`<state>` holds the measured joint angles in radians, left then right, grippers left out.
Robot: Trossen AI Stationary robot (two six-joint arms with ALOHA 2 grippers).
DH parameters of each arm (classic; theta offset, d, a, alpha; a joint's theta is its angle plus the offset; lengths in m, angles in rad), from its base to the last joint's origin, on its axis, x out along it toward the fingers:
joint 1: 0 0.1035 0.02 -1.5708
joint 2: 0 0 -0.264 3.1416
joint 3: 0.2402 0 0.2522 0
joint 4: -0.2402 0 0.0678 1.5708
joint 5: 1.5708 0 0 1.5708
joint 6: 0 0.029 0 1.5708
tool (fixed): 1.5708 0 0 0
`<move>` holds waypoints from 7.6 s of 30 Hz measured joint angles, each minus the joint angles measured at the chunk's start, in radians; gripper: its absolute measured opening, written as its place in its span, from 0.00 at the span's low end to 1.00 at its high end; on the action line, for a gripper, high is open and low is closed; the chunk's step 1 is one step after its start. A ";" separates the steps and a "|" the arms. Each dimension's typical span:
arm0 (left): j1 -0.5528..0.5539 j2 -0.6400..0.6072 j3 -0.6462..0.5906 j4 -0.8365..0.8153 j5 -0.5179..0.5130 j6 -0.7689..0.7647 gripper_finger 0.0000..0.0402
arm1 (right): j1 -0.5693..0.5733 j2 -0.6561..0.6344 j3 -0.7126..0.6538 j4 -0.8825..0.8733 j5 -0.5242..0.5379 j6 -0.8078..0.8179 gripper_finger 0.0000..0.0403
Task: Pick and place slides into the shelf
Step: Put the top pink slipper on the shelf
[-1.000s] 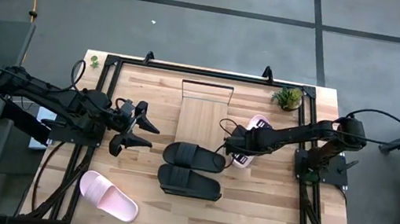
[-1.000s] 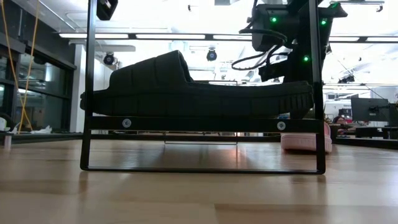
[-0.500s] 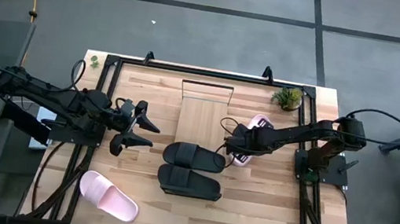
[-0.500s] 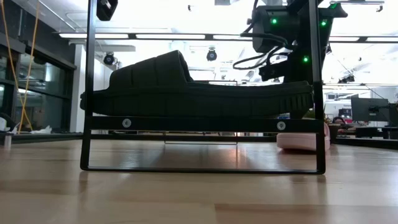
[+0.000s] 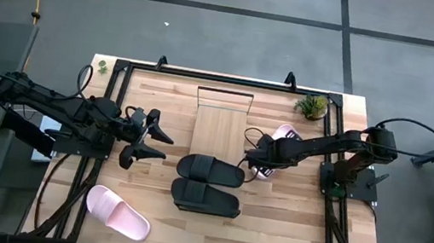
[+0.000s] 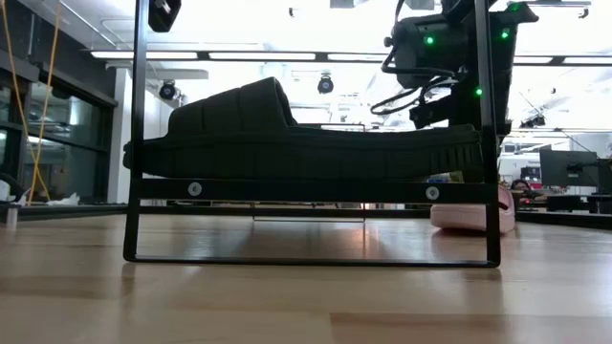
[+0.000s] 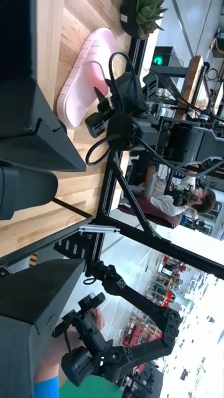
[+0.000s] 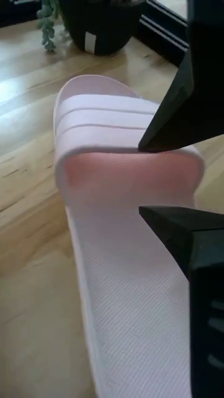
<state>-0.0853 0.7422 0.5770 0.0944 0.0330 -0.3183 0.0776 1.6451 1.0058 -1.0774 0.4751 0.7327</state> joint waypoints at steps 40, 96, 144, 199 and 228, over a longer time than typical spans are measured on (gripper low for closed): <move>0.000 0.000 0.000 0.000 0.000 0.000 0.55 | -0.113 0.000 -0.145 0.127 0.040 0.001 0.35; 0.000 0.081 0.000 -0.044 -0.184 0.087 0.56 | -0.079 -0.005 -0.025 -0.143 0.012 0.123 0.00; -0.235 0.225 0.067 -0.021 -0.549 0.610 0.55 | -0.061 -0.005 0.616 -0.352 -0.087 0.071 0.00; -0.354 0.454 0.275 -0.106 -0.858 0.671 0.56 | -0.090 0.468 1.144 -0.494 -0.222 -0.059 0.00; -0.281 0.563 0.275 0.090 -0.739 0.772 0.55 | -0.088 0.466 1.144 -0.467 -0.243 -0.060 0.00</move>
<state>-0.3666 1.3050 0.8520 0.1849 -0.7056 0.4538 -0.0101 2.1113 2.1498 -1.5443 0.2325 0.6727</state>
